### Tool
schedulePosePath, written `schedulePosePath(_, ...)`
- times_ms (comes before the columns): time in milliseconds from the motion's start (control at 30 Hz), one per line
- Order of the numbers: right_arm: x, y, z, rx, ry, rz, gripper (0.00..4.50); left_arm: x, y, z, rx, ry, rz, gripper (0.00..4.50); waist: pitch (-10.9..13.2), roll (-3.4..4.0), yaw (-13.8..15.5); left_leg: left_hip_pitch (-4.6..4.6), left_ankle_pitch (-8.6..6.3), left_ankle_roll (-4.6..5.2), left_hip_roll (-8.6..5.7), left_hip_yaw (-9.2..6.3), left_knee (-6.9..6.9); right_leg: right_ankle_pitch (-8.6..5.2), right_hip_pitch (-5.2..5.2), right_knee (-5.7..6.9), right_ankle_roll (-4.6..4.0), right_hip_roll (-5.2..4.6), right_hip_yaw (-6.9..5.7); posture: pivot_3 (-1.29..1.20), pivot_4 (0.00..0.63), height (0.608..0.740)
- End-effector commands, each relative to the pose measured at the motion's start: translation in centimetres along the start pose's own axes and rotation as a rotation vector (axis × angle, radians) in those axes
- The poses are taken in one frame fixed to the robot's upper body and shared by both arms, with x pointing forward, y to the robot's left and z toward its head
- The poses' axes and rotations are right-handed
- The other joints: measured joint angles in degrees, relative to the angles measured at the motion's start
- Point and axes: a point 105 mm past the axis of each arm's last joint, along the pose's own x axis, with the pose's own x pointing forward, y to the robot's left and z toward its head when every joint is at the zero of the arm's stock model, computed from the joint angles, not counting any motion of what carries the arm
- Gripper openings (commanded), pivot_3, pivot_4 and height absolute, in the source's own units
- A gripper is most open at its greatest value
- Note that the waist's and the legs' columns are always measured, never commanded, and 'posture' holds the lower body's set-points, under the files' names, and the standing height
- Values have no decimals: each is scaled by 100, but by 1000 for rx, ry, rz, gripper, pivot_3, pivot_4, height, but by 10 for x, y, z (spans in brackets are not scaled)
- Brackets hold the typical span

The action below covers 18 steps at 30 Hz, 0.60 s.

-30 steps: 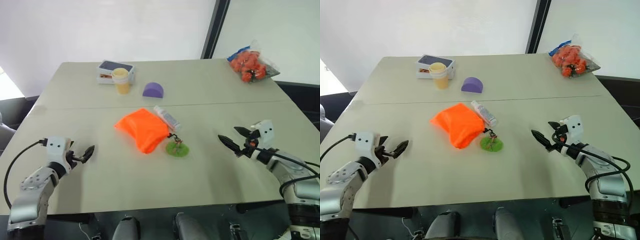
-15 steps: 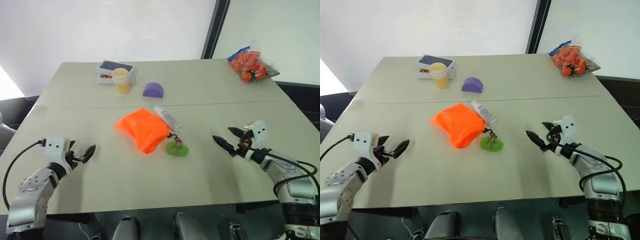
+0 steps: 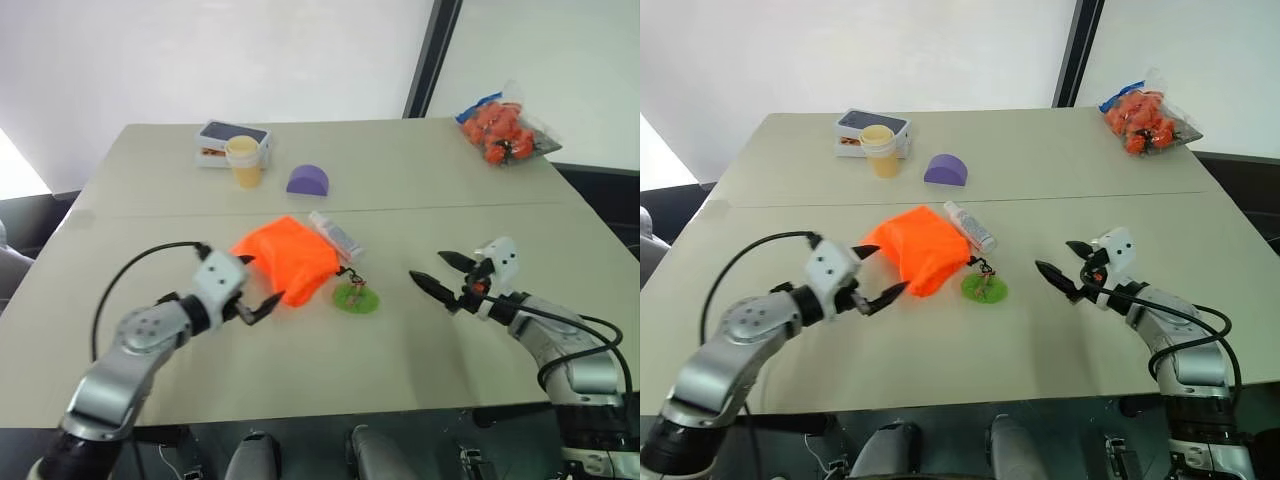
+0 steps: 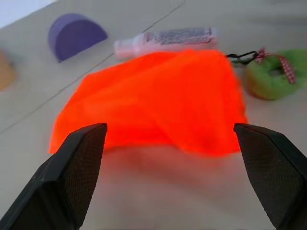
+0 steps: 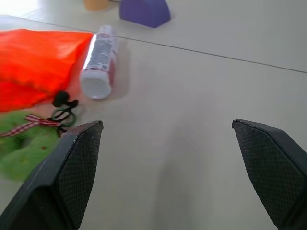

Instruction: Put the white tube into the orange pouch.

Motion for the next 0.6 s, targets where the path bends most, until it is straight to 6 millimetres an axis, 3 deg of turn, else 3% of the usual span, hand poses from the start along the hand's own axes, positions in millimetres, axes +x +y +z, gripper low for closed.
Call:
schedulePosePath(33, -3, 18, 9, -18, -20, 92, 4477, 20, -8, 14, 215, 12, 44, 4500, 0, 0, -4, 0, 0, 0, 0, 0, 0, 0, -1, 0, 0, 1, 0, 0, 150, 723)
schedulePosePath(267, -4, 43, 5, -19, 5, 203, 4477, 39, -13, 10, 340, 64, 92, 4500, 0, 1, -26, 4, 0, 1, -1, -4, 0, 0, -3, 10, 3, 6, 2, 0, 150, 723)
schedulePosePath(433, 1, 45, 7, -26, -6, 192, 4477, 47, -7, 2, 387, 113, 140, 4500, 1, -2, -7, 2, 0, 1, -2, -7, 11, -11, -3, 12, 22, 7, 2, 0, 150, 723)
schedulePosePath(600, 3, 48, 8, -26, -9, 196, 4477, 55, -3, 7, 349, 91, 186, 4500, 1, -2, 1, -1, 0, 1, -6, -7, 15, -9, 2, 11, 19, 3, 2, 0, 150, 723)
